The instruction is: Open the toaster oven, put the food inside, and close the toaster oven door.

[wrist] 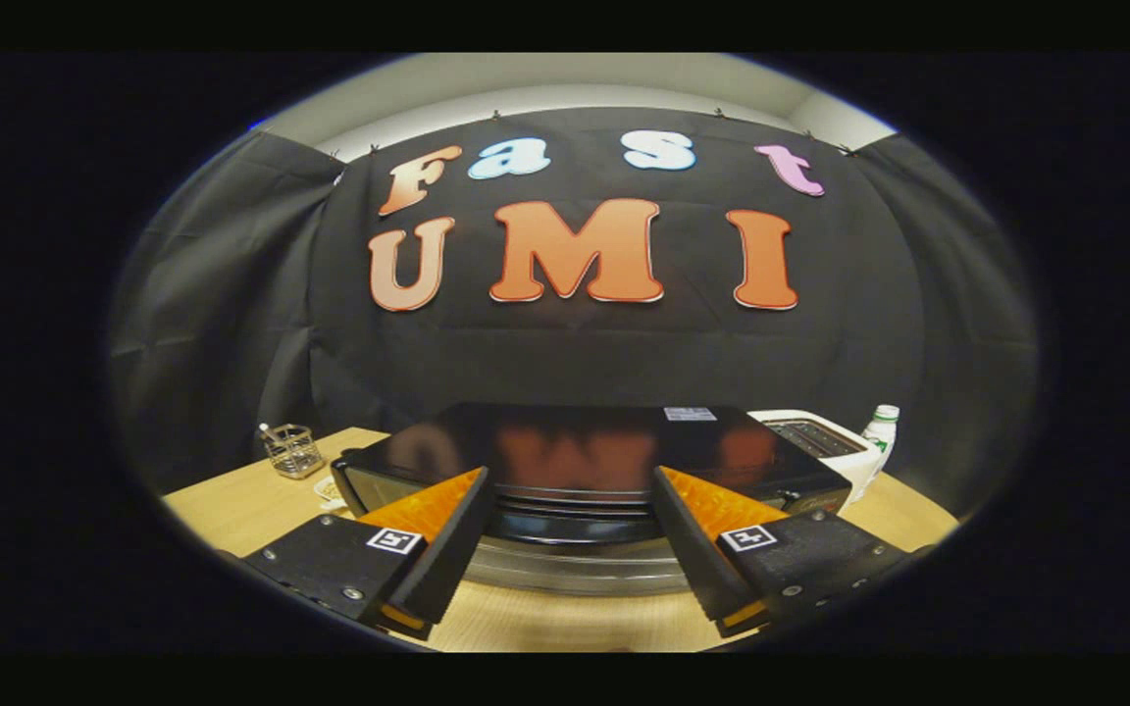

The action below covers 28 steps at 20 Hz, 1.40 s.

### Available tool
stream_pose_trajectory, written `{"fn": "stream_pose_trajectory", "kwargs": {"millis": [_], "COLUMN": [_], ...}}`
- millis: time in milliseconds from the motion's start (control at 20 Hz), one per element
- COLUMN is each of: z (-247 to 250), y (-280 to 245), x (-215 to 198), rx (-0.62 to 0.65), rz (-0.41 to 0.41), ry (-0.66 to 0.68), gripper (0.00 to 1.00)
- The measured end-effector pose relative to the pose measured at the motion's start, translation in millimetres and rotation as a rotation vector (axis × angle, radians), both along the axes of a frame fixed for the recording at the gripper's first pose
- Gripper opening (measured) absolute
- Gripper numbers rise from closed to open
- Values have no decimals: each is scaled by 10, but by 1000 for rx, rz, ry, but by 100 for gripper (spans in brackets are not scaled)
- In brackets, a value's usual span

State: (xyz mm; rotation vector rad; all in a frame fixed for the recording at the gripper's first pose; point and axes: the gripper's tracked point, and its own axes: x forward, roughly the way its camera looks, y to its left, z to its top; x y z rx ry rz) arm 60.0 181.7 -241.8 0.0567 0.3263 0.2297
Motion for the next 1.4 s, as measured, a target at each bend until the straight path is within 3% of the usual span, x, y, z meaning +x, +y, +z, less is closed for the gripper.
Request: {"fn": "stream_pose_trajectory", "kwargs": {"millis": [150, 400, 700, 1150, 1400], "z": [-24, -44, -456, -1310, -1306], "y": [10, 18, 111, 22, -9], "x": [-151, -576, -1241, -1545, -1516], "rx": [56, 38, 141, 138, 143], "rz": [26, 113, 284, 251, 245], "ry": [-21, 22, 283, 617, 600], "gripper": [90, 87, 87, 83, 81]}}
